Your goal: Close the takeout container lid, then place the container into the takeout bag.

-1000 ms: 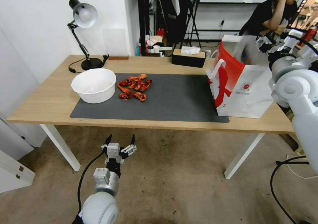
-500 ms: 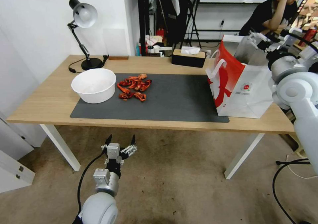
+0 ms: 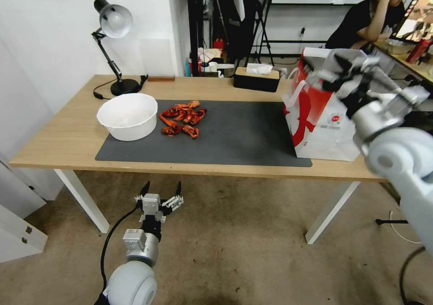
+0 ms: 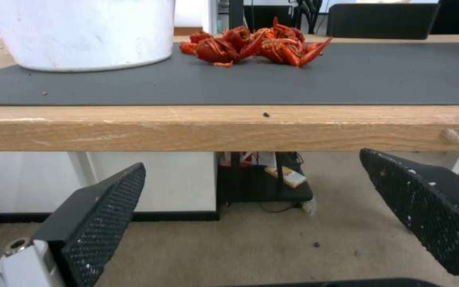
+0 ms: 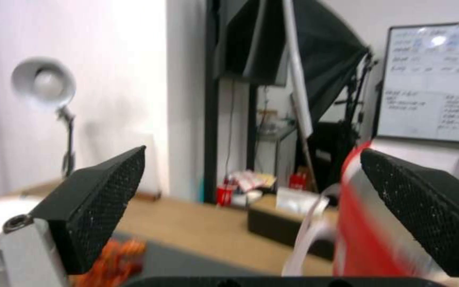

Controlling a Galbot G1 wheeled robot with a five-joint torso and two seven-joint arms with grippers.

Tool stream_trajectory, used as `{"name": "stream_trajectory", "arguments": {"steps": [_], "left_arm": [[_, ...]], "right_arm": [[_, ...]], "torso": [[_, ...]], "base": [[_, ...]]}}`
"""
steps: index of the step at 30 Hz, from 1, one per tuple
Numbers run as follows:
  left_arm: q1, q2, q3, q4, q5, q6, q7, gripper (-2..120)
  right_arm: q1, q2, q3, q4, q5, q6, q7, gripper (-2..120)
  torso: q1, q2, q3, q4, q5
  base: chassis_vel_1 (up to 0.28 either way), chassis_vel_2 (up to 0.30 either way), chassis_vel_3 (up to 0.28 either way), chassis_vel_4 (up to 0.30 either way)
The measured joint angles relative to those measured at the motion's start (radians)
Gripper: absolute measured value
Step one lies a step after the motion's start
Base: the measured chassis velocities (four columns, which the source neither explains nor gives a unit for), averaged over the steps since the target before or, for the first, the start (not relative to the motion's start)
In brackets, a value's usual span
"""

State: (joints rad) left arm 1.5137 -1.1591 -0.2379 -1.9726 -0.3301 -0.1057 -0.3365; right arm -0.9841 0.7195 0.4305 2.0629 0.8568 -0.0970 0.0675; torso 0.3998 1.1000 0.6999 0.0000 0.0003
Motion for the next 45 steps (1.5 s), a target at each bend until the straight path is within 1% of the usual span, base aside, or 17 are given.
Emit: {"name": "stream_trajectory", "arguments": {"steps": [3, 5, 7, 11, 13, 14, 15, 17, 18, 19, 22, 23, 26, 28, 32, 37, 45], "left_arm": [[0.012, -0.007, -0.009, 0.001, 0.001, -0.007, 0.006, 100], [0.014, -0.008, -0.011, 0.001, 0.001, -0.009, 0.007, 100], [0.017, -0.010, -0.014, 0.004, 0.002, -0.013, 0.010, 100], [0.017, -0.012, -0.017, 0.005, 0.002, -0.016, 0.011, 100], [0.019, -0.015, -0.021, 0.006, 0.003, -0.020, 0.011, 100], [0.022, -0.019, -0.023, 0.008, 0.006, -0.027, 0.010, 100], [0.022, -0.019, -0.023, 0.008, 0.006, -0.027, 0.010, 100], [0.024, -0.024, -0.024, 0.012, 0.016, -0.040, 0.010, 100], [0.024, -0.027, -0.024, 0.016, 0.020, -0.049, 0.010, 100], [0.024, -0.027, -0.024, 0.016, 0.020, -0.049, 0.010, 100], [0.023, -0.035, -0.022, 0.023, 0.024, -0.074, 0.010, 100], [0.023, -0.035, -0.022, 0.023, 0.024, -0.074, 0.010, 100], [0.023, -0.040, -0.024, 0.030, 0.033, -0.106, 0.008, 100], [0.023, -0.042, -0.026, 0.034, 0.046, -0.123, 0.008, 100], [0.032, -0.046, -0.031, 0.042, 0.067, -0.146, 0.007, 100], [0.041, -0.046, -0.036, 0.043, 0.072, -0.158, 0.015, 100], [0.044, -0.045, -0.037, 0.041, 0.072, -0.160, 0.017, 100]], "right_arm": [[-0.100, -0.002, 0.031, 0.022, -0.055, 0.076, -0.019, 100], [-0.127, 0.000, 0.041, 0.029, -0.071, 0.092, -0.019, 100], [-0.219, 0.015, 0.076, 0.049, -0.111, 0.143, -0.021, 100], [-0.302, 0.039, 0.102, 0.062, -0.146, 0.177, -0.016, 100], [-0.367, 0.071, 0.120, 0.066, -0.186, 0.208, 0.003, 100], [-0.419, 0.104, 0.129, 0.066, -0.217, 0.231, 0.024, 100], [-0.419, 0.104, 0.129, 0.066, -0.217, 0.231, 0.024, 100], [-0.479, 0.154, 0.135, 0.060, -0.253, 0.270, 0.045, 100], [-0.527, 0.198, 0.136, 0.053, -0.275, 0.298, 0.059, 100], [-0.527, 0.198, 0.136, 0.053, -0.275, 0.298, 0.059, 100], [-0.615, 0.288, 0.128, 0.033, -0.319, 0.373, 0.067, 100], [-0.615, 0.288, 0.128, 0.033, -0.319, 0.373, 0.067, 100], [-0.668, 0.343, 0.108, 0.006, -0.333, 0.431, 0.057, 100], [-0.682, 0.363, 0.096, -0.004, -0.333, 0.449, 0.056, 100], [-0.701, 0.394, 0.070, -0.021, -0.323, 0.450, 0.059, 100], [-0.689, 0.413, 0.043, -0.053, -0.329, 0.457, 0.056, 100], [-0.684, 0.414, 0.038, -0.059, -0.332, 0.461, 0.054, 100]], "torso": [[0.000, 0.000, 0.000, 0.0000, -0.0003], [0.000, 0.000, 0.000, 0.0001, -0.0004], [0.000, 0.000, 0.000, 0.0001, -0.0006], [0.000, 0.000, 0.000, -0.0002, -0.0002], [0.000, 0.000, 0.000, 0.0000, -0.0007], [0.000, 0.000, 0.000, 0.0000, -0.0004], [0.000, 0.000, 0.000, 0.0000, -0.0004], [0.000, 0.000, 0.000, 0.0000, -0.0006], [0.000, 0.000, 0.000, 0.0000, 0.0001], [0.000, 0.000, 0.000, 0.0000, 0.0001], [0.000, 0.000, 0.000, -0.0002, -0.0005], [0.000, 0.000, 0.000, -0.0002, -0.0005], [0.000, 0.000, 0.000, -0.0003, -0.0006], [0.000, 0.000, 0.000, 0.0001, -0.0004], [0.000, 0.000, 0.000, 0.0000, -0.0006], [0.000, 0.000, 0.000, 0.0001, -0.0003], [0.000, 0.000, 0.000, 0.0000, -0.0004]], "base": [[0.000, 0.000, 0.000, 0.000], [0.000, 0.000, 0.000, 0.000], [0.000, 0.000, 0.000, 0.000], [0.000, 0.000, 0.000, 0.000], [0.000, 0.000, 0.000, 0.000], [0.000, 0.000, 0.000, 0.000], [0.000, 0.000, 0.000, 0.000], [0.000, 0.000, 0.000, 0.000], [0.000, 0.000, 0.000, 0.000], [0.000, 0.000, 0.000, 0.000], [0.000, 0.000, 0.000, 0.000], [0.000, 0.000, 0.000, 0.000], [0.000, 0.000, 0.000, 0.000], [0.000, 0.000, 0.000, 0.000], [0.000, 0.000, 0.000, 0.000], [0.000, 0.000, 0.000, 0.000], [0.000, 0.000, 0.000, 0.000]]}}
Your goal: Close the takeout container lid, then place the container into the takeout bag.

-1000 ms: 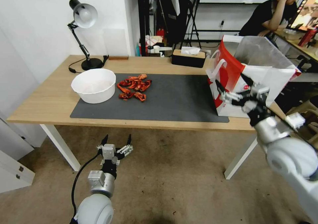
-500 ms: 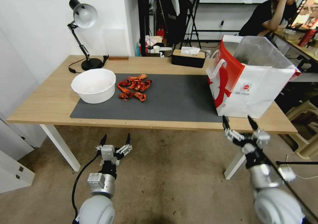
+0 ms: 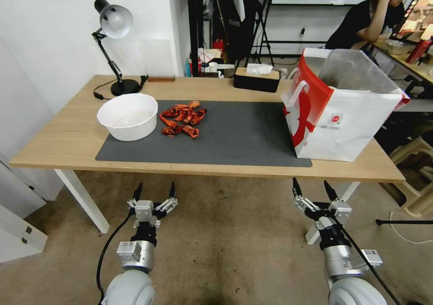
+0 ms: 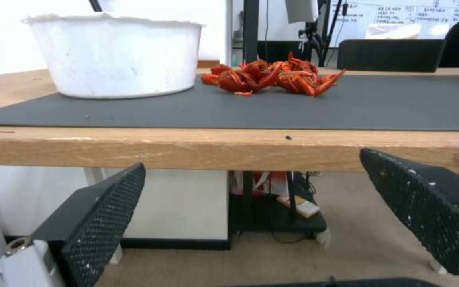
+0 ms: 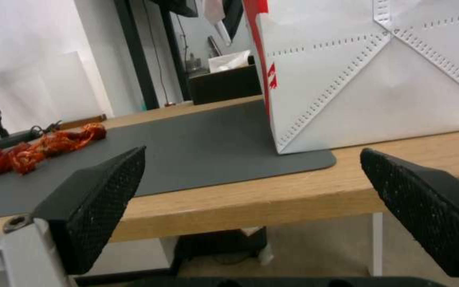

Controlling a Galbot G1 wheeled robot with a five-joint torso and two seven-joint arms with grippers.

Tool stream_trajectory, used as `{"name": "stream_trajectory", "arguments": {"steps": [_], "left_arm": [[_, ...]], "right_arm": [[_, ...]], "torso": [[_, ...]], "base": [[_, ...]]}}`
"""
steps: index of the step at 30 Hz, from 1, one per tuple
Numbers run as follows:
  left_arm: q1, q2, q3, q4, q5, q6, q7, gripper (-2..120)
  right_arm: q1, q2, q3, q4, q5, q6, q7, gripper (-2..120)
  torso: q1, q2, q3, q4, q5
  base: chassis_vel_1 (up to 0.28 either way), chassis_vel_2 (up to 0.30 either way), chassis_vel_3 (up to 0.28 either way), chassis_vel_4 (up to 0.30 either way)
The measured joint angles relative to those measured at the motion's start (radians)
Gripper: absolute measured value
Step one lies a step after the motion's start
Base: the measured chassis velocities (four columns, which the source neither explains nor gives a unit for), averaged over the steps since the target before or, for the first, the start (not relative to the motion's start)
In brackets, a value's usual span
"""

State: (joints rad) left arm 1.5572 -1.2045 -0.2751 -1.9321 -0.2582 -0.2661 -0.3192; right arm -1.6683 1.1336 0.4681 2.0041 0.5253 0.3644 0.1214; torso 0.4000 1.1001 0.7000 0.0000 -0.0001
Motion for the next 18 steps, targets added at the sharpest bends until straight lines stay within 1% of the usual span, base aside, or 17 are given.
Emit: {"name": "stream_trajectory", "arguments": {"steps": [18], "left_arm": [[0.000, 0.001, 0.000, -0.001, -0.001, 0.001, 0.000, 100]], "right_arm": [[0.003, -0.003, 0.000, 0.000, 0.001, -0.003, -0.001, 100]], "torso": [[0.000, 0.000, 0.000, 0.0000, 0.0001]], "base": [[0.000, 0.000, 0.000, 0.000]]}}
